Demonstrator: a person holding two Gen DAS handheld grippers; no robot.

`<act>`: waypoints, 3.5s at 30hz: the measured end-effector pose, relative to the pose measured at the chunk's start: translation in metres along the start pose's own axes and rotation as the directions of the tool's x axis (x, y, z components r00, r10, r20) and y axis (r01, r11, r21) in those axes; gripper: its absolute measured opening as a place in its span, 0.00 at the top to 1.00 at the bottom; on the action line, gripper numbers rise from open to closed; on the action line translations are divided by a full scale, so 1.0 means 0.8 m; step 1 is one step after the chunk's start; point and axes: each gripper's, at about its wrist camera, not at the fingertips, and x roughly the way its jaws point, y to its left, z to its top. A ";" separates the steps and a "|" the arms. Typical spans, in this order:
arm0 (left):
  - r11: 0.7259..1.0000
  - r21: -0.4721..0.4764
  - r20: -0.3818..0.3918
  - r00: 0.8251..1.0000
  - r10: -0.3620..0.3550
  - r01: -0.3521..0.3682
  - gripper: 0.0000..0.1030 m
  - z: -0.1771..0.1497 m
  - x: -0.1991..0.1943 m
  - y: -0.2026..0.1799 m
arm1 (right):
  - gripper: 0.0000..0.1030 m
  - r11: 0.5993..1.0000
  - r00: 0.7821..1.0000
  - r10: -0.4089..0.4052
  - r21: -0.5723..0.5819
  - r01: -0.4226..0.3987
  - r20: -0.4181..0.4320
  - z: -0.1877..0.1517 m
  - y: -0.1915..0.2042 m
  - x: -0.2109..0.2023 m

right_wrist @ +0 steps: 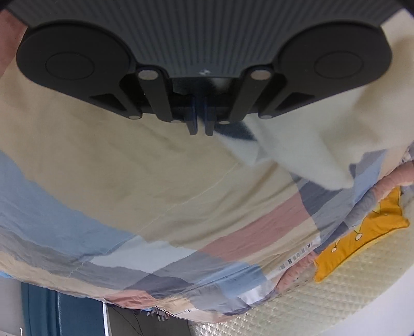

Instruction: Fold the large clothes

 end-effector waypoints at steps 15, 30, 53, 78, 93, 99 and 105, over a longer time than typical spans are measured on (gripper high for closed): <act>1.000 -0.015 0.007 1.000 -0.005 0.005 0.37 0.009 0.012 0.000 | 0.42 0.876 0.895 0.408 -0.199 -0.440 -0.182 0.073 0.054 -0.023; 0.999 -0.020 -0.001 1.000 0.030 -0.030 0.37 0.020 0.044 -0.001 | 0.57 0.836 0.892 0.356 -0.330 -0.437 -0.279 0.068 0.087 0.058; 1.000 -0.015 -0.005 1.000 0.006 -0.006 0.36 0.025 0.054 0.008 | 0.89 0.941 0.957 0.225 -0.214 -0.263 -0.185 0.084 0.050 0.086; 0.994 -0.076 0.034 0.997 -0.075 0.077 0.35 -0.015 -0.050 -0.006 | 0.47 0.827 0.842 0.538 -0.179 -0.534 -0.026 0.019 0.006 -0.155; 0.900 -0.385 -0.103 0.959 -0.264 0.206 0.23 -0.066 -0.077 0.020 | 0.27 0.766 0.630 0.638 0.276 -0.581 -0.443 -0.085 0.022 -0.117; 0.856 -0.492 -0.180 0.944 -0.276 0.156 0.16 -0.082 -0.045 0.035 | 0.20 0.724 0.550 0.690 0.460 -0.514 -0.471 -0.115 0.019 -0.080; 0.746 -0.651 -0.168 0.932 -0.320 0.139 0.16 -0.088 -0.005 0.059 | 0.19 0.714 0.599 0.682 0.558 -0.423 -0.420 -0.117 0.014 -0.056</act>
